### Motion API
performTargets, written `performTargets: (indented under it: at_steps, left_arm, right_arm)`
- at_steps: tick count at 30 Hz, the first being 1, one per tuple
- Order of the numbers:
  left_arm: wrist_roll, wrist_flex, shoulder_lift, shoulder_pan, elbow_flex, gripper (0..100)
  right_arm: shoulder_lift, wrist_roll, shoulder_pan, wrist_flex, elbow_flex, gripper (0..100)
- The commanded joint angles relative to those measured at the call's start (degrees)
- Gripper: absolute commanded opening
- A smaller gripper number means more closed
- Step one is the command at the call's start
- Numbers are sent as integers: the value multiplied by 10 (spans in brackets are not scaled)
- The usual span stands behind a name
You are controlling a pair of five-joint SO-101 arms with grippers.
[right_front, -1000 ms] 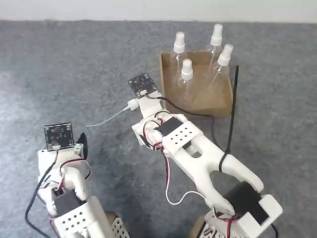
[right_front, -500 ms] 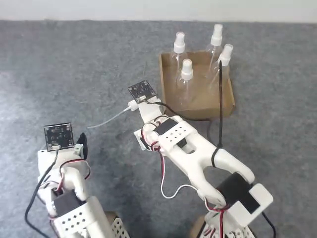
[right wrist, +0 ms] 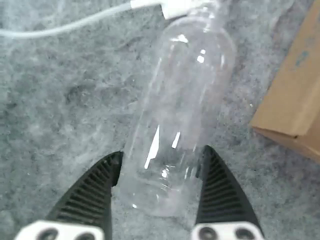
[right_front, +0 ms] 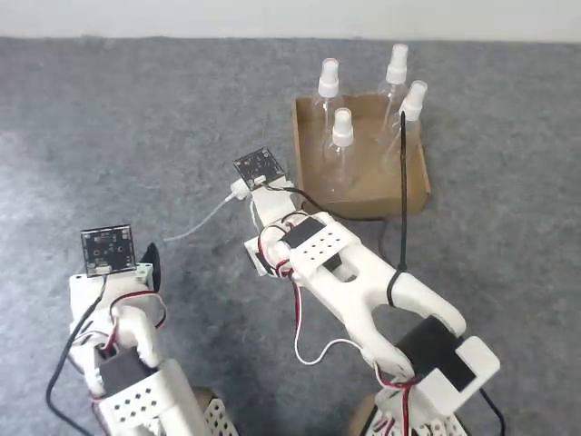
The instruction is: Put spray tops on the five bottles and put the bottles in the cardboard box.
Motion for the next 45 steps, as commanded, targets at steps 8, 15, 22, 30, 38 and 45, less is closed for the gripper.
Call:
performTargets:
  at_steps: [8,15,22,30,38,45]
  left_arm:
    - [-4,1,-4,-1,-2,280]
    - [-6,2,-2,15,-2,280]
    - [-70,45,0,111,-15,280]
    - [-127,197,23,174,-209,279]
    - [-133,227,373,214,-433,279]
    - [-77,262,738,318,-695,279]
  right_arm:
    - [-140,-4,-66,173,-36,7]
    - [-338,66,-71,365,-36,7]
    - [-511,324,20,637,-68,6]
    - [-504,476,412,628,-49,6]
    - [-390,593,684,502,-10,6]
    - [-200,610,800,349,-4,6]
